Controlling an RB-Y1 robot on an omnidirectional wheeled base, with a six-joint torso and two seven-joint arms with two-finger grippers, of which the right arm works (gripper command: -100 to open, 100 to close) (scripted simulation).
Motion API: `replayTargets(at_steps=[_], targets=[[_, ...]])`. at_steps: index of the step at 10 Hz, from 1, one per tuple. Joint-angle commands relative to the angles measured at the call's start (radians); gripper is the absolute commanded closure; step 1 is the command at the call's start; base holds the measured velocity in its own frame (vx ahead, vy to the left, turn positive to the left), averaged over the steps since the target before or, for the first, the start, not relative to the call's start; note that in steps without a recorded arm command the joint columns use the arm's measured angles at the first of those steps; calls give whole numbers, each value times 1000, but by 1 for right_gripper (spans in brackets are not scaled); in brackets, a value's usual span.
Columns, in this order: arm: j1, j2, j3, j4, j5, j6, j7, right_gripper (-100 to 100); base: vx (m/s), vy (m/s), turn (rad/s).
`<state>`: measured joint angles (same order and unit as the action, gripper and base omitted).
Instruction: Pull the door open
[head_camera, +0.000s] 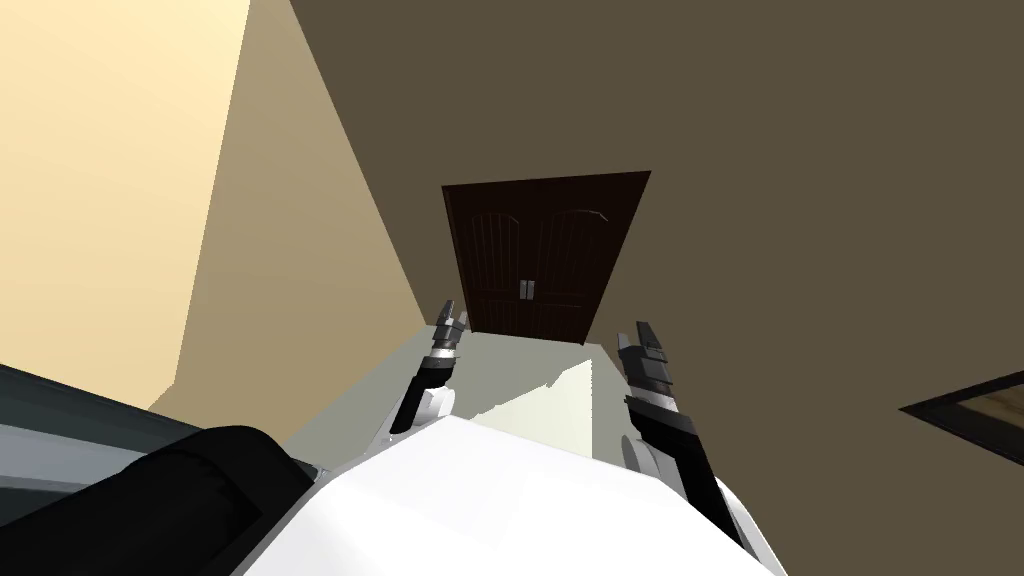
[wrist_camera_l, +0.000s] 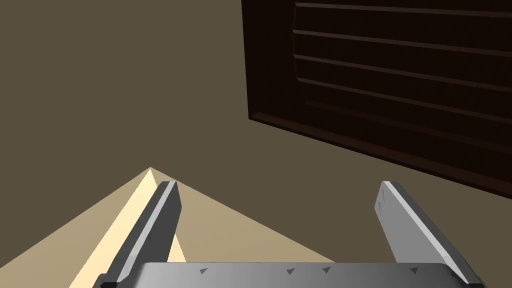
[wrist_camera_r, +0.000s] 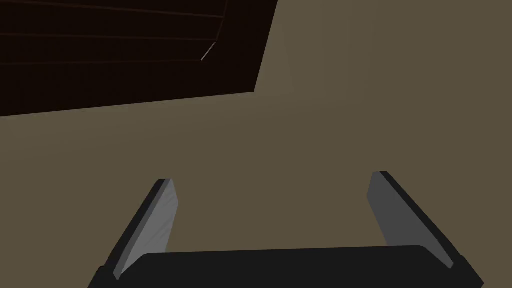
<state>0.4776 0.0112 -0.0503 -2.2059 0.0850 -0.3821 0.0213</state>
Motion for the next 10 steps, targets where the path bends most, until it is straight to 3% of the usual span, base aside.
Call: replayTargets(at_steps=[1,10], targets=[[-8,-9,-5,20,5,1,-11,-100,86,38,36],[-69,-59,-38,171,39,10,-94,-100,171,50,41]])
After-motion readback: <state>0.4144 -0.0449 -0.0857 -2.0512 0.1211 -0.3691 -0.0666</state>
